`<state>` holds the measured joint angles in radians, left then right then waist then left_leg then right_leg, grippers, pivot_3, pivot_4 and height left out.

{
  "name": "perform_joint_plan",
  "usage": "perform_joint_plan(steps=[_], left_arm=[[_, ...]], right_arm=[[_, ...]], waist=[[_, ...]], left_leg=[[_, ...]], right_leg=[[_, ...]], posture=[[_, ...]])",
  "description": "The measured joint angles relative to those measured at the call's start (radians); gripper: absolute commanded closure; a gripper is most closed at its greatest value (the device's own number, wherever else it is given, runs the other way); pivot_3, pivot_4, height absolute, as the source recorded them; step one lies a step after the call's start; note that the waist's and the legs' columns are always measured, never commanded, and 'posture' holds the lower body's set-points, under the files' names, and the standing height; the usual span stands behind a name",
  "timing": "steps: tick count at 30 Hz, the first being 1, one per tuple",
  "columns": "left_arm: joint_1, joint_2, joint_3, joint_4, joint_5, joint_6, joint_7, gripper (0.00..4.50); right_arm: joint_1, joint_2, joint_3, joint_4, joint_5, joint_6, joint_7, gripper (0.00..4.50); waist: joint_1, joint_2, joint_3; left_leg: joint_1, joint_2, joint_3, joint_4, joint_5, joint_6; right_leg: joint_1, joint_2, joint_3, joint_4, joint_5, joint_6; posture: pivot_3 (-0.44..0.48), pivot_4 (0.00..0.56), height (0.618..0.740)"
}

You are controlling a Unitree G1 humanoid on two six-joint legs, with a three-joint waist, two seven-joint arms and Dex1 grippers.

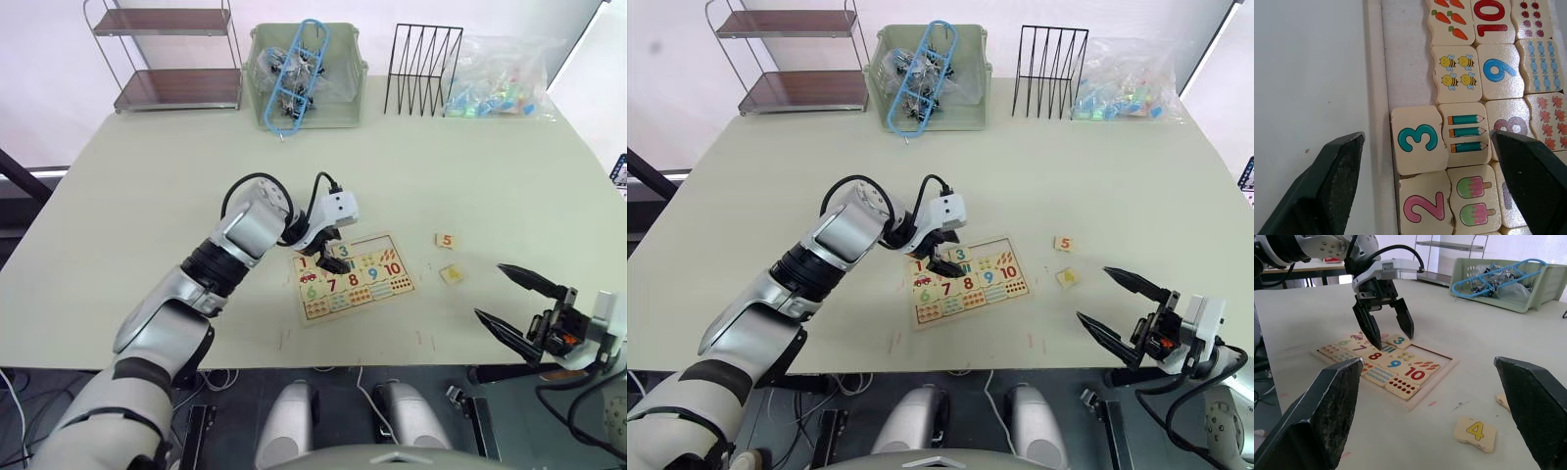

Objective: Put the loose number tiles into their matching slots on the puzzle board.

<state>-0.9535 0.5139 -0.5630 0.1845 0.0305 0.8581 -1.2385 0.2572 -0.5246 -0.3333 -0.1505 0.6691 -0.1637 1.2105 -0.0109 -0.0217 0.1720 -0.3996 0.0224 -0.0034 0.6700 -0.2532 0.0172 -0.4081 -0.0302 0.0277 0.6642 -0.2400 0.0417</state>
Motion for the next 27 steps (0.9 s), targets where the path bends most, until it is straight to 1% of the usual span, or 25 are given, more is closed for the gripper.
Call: perform_joint_plan(steps=[5,10,18,21,23,24,27], left_arm=[[-0.036,0.000,0.031,0.033,-0.029,0.006,0.002,0.09],[-0.043,-0.001,0.091,0.075,-0.064,-0.003,0.012,0.09],[-0.024,0.015,0.162,0.108,-0.098,-0.095,0.015,0.09],[0.008,0.031,0.185,0.107,-0.115,-0.129,0.015,0.87],[0.029,0.041,0.200,0.106,-0.122,-0.149,0.013,1.70],[0.047,0.052,0.207,0.104,-0.131,-0.172,0.010,2.27],[0.095,0.058,0.227,0.104,-0.145,-0.248,-0.003,3.76]], right_arm=[[-0.003,0.000,0.000,0.003,0.000,-0.001,0.002,0.00],[-0.002,0.000,0.000,0.004,0.000,-0.002,0.005,0.00],[-0.004,0.000,0.000,0.004,0.000,-0.002,0.005,0.00],[-0.005,0.000,0.001,0.004,0.000,-0.002,0.003,0.00],[-0.006,0.000,0.002,0.004,0.000,-0.002,0.002,0.00],[-0.006,0.000,0.002,0.004,0.000,-0.001,0.001,0.00],[-0.007,0.000,0.002,0.004,0.000,-0.001,0.000,0.00]], waist=[[0.000,0.000,0.000],[-0.001,0.000,0.000],[-0.001,0.000,0.000],[-0.001,0.000,0.000],[-0.001,0.000,0.000],[-0.001,0.000,0.000],[0.000,0.000,0.000]], left_leg=[[0.000,0.000,0.000,0.000,0.000,0.000],[0.000,0.000,0.000,0.000,0.000,0.000],[0.000,0.000,0.000,0.000,0.000,0.000],[0.000,0.000,-0.001,0.000,0.000,0.000],[0.000,0.000,-0.001,0.000,0.000,0.000],[0.000,0.000,-0.001,0.000,0.000,0.000],[0.000,0.000,-0.001,0.000,0.000,0.000]], right_leg=[[0.000,0.000,0.000,0.000,0.000,0.000],[0.000,0.000,0.000,0.000,0.000,0.000],[0.000,0.000,0.000,0.000,0.000,0.000],[0.000,0.000,0.000,0.000,0.000,0.000],[0.000,0.000,0.000,0.000,0.000,0.000],[0.000,0.000,0.000,0.000,0.000,0.000],[0.000,0.000,0.000,0.000,0.000,0.000]], posture=[[0.000,0.150,0.739],[0.000,0.150,0.739],[0.000,0.150,0.739],[0.000,0.150,0.739],[0.000,0.150,0.739],[0.000,0.150,0.739],[0.000,0.150,0.739]])
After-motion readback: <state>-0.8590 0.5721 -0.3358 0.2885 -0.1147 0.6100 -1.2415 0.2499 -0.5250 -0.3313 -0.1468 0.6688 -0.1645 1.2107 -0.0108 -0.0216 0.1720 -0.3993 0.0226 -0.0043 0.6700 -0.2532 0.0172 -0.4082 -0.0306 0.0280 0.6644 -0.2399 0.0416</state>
